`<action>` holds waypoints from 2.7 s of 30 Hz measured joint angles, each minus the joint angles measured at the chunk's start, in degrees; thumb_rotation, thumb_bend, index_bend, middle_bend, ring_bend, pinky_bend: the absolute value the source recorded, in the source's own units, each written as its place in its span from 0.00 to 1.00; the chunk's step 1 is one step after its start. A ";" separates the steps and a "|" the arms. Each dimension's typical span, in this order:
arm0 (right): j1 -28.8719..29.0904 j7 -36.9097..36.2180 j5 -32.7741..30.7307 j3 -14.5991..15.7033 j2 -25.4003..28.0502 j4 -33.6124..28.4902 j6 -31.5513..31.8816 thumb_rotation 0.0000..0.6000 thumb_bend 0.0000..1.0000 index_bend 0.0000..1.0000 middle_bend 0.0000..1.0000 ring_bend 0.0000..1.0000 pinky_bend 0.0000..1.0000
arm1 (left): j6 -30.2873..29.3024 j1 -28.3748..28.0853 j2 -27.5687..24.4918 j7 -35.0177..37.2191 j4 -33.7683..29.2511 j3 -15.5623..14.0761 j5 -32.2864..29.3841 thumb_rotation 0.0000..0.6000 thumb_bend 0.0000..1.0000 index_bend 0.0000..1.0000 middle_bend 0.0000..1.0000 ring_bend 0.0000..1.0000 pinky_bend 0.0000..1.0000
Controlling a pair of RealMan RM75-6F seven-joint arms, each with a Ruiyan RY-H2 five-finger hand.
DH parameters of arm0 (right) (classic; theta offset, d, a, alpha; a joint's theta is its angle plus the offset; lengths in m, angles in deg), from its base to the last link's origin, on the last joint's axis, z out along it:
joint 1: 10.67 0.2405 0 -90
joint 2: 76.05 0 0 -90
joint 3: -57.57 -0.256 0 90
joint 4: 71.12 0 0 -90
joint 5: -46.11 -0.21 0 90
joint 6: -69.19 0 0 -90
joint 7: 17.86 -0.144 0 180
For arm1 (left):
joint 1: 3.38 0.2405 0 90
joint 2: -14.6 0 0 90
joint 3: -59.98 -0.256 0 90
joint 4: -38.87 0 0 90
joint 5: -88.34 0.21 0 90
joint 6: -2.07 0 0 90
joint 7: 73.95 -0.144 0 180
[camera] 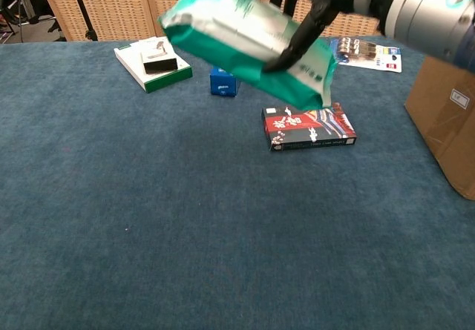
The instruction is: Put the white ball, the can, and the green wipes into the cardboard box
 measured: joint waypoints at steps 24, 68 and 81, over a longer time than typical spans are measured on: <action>-10.55 -0.73 -35.36 -10.22 15.24 -6.18 18.11 1.00 0.88 0.59 0.73 0.66 0.33 | -0.18 0.35 -3.00 5.75 -1.52 -1.70 4.23 1.00 0.00 0.00 0.00 0.00 0.16; -19.20 -9.80 -22.41 2.60 17.53 -3.40 15.84 1.00 0.00 0.00 0.00 0.00 0.03 | -0.96 0.65 -4.23 6.45 -2.52 -2.84 5.41 1.00 0.00 0.00 0.00 0.00 0.17; -23.15 -14.22 -9.23 4.76 21.02 -7.17 20.23 1.00 0.00 0.00 0.00 0.00 0.03 | -1.45 0.82 -3.83 4.84 -2.55 -3.07 5.68 1.00 0.00 0.00 0.00 0.00 0.17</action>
